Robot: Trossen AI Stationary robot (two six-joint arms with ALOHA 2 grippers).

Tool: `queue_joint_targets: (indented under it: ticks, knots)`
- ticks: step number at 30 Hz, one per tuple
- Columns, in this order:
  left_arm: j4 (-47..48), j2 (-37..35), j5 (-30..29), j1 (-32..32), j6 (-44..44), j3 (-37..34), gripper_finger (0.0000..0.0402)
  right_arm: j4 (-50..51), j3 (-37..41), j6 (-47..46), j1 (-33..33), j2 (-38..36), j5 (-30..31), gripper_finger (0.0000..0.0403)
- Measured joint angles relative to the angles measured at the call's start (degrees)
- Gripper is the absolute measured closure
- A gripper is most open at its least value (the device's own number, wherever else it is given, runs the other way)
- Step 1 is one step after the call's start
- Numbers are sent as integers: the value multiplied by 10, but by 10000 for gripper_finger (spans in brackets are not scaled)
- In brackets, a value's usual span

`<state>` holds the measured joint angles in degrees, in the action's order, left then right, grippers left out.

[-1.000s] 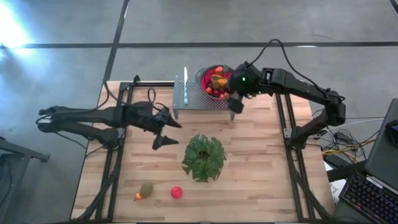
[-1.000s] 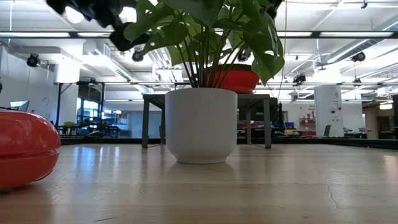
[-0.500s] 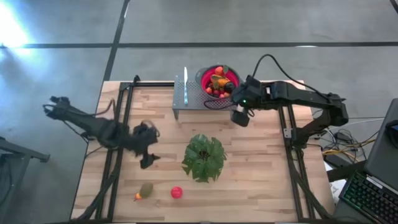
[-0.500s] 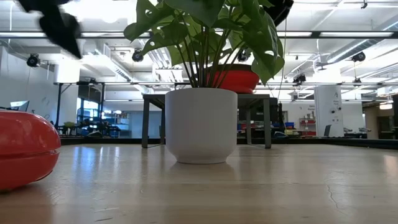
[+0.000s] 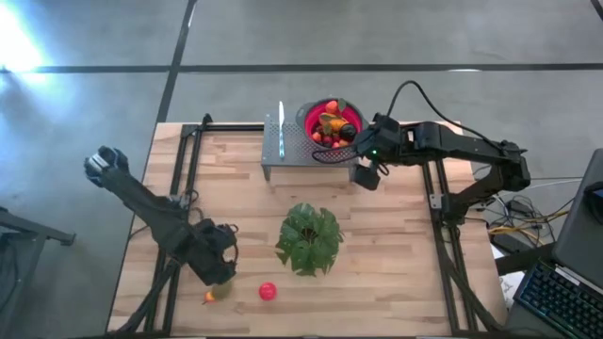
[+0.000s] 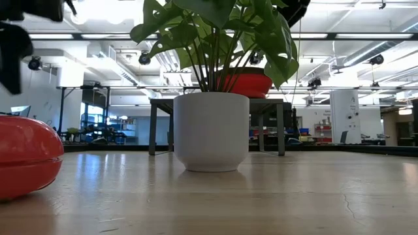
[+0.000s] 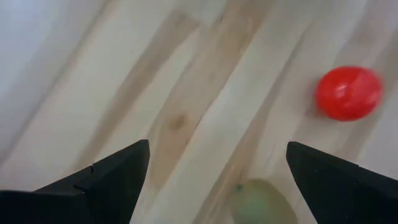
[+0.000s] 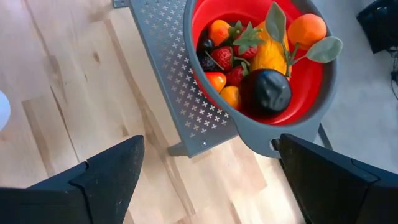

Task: Pick & Place Fruit
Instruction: Put the kiwi into the red strainer bowl on the shelf

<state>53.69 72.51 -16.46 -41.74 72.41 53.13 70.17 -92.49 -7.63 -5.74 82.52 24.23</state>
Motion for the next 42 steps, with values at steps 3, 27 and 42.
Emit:
queue_joint_targets:
  ticks: [3,27,42]
  knots:
    - [5,33,27,0,35,9,19,0,0,10,0,0,0,35]
    - [31,184,138,-17,240,127,19,59,0,75,-2,-37,0,35]
    - [1,212,153,-57,282,124,19,58,0,65,-2,-98,0,35]
